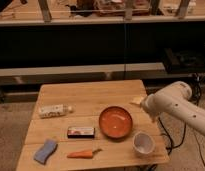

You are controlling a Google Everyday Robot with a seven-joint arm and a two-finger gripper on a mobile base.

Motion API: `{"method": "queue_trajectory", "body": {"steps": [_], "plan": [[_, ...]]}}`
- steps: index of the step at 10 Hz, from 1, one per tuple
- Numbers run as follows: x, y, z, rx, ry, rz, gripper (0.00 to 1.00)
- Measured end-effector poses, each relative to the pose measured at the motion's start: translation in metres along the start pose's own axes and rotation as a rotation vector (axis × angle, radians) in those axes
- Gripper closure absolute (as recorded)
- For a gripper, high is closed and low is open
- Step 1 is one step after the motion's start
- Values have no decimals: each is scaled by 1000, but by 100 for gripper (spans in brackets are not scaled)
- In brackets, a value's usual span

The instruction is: Drag the ceramic bowl in a circle

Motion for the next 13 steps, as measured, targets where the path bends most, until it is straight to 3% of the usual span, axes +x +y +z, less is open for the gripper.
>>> {"method": "queue_trajectory", "body": {"steps": [1,3,4,6,8,9,12,13], "plan": [[-1,-4,5,19,-34,-60,20],[-7,-9,9,9,-20,-142,20],[-13,-15,12,6,1,-224,20],[-26,-23,21,26,0,-333,20],[-29,-23,30,19,-33,-373,20],[-27,-26,43,-5,-75,-387,20],[-19,-31,53,-58,-108,-424,20],[-19,-35,55,-47,-137,-458,20]]}}
